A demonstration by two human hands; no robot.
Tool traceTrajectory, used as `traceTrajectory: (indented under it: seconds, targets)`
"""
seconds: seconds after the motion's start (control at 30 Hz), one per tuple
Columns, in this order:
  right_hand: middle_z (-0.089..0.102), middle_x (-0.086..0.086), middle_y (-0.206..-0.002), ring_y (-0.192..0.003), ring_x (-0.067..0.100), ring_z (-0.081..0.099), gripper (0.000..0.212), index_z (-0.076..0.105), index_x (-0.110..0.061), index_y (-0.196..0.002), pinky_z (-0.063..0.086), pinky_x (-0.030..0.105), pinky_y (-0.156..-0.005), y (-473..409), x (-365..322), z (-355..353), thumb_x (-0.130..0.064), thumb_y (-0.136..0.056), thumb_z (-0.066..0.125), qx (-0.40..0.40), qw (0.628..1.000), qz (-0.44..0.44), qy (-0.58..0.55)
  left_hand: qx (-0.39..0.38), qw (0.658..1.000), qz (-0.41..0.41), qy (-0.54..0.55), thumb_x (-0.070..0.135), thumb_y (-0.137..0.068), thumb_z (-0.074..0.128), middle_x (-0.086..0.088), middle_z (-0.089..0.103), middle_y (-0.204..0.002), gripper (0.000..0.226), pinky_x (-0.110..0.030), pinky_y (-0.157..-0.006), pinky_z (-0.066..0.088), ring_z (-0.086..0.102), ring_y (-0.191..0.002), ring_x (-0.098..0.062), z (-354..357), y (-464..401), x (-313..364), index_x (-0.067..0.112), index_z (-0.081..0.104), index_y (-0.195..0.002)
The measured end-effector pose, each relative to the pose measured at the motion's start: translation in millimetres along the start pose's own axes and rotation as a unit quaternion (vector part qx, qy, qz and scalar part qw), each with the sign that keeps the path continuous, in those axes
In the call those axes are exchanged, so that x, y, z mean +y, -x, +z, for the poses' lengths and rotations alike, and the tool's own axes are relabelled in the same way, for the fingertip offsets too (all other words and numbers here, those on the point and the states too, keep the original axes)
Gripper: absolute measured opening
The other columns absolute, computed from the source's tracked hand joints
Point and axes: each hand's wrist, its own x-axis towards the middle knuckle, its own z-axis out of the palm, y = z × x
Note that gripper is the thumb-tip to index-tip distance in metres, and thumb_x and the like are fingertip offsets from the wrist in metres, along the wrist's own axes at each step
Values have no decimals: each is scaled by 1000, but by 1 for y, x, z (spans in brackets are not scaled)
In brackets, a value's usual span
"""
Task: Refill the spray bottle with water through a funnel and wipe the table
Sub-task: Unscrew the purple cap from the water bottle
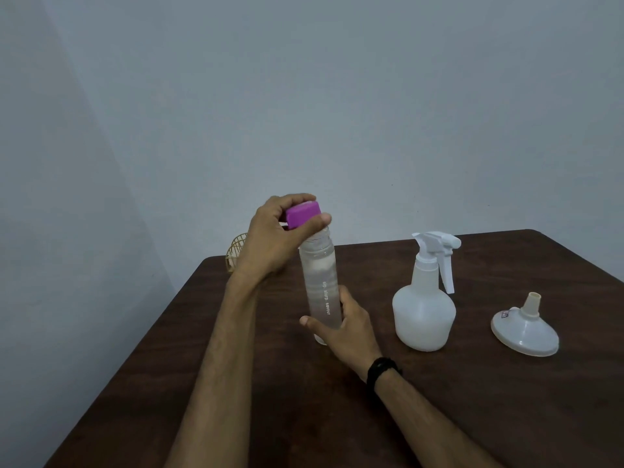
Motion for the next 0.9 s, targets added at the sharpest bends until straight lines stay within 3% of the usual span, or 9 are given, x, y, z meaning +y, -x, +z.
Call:
traceTrajectory:
  seconds: [0.07,0.2,0.3,0.4,0.53,0.63,0.83,0.9]
  targets:
    - [61,-13,-117,-107,4,60,60,51,-32,-123,55,22,-84,-1,1,0,-43,-74,83,-1,1000,1,3,42,999,2,10,37,-83,78,2,60,-121,42,-19,-81,53,60,-102,-6,-4,-1,4,24,67,-121]
    - [60,-15,-113,-101,-1,60,55,49,-37,-118,52,11,-64,-1,-2,-2,-40,-75,83,-14,1000,0,-15,71,997,-24,-34,34,-87,73,4,52,-123,48,-17,-79,51,56,-103,-8,-19,11,-2,22,60,-131]
    - [61,-13,-114,-100,0,61,57,50,-35,-120,51,9,-61,1,-3,-3,-39,-75,84,-18,1000,3,-21,93,991,-72,-70,31,-88,73,4,52,-125,47,-22,-90,51,55,-109,-8,-26,46,-26,23,59,-133]
    - [63,-10,-114,-102,4,62,58,53,-31,-121,50,13,-71,1,-2,-4,-41,-73,85,-5,1000,-2,-6,54,974,-170,-138,25,-87,74,2,52,-131,50,-31,-99,50,54,-117,-14,-31,95,-61,26,55,-134]
    - [62,-6,-122,-109,11,59,64,52,-29,-126,50,27,-88,3,-3,-4,-43,-73,84,-9,1000,7,2,-22,927,-282,-246,25,-84,77,3,53,-137,57,-38,-106,48,52,-122,-13,-41,158,-88,25,54,-135]
    - [60,-3,-129,-114,13,58,70,49,-27,-133,50,31,-93,5,-2,-4,-42,-74,83,-16,1000,15,2,-8,912,-287,-292,29,-83,78,3,53,-138,60,-40,-106,49,52,-124,-14,-46,179,-93,24,53,-137]
    - [58,-1,-132,-113,12,55,68,49,-24,-135,47,29,-90,11,-2,-6,-40,-77,81,-22,999,33,11,10,920,-278,-276,31,-86,75,0,50,-144,64,-39,-109,45,50,-129,-16,-43,189,-92,22,48,-143]
    - [56,-1,-136,-118,15,55,73,47,-24,-136,48,34,-98,12,-1,-8,-43,-75,82,-12,999,41,11,3,919,-275,-283,36,-87,74,-1,46,-149,68,-40,-112,43,47,-133,-17,-43,191,-91,22,44,-146]
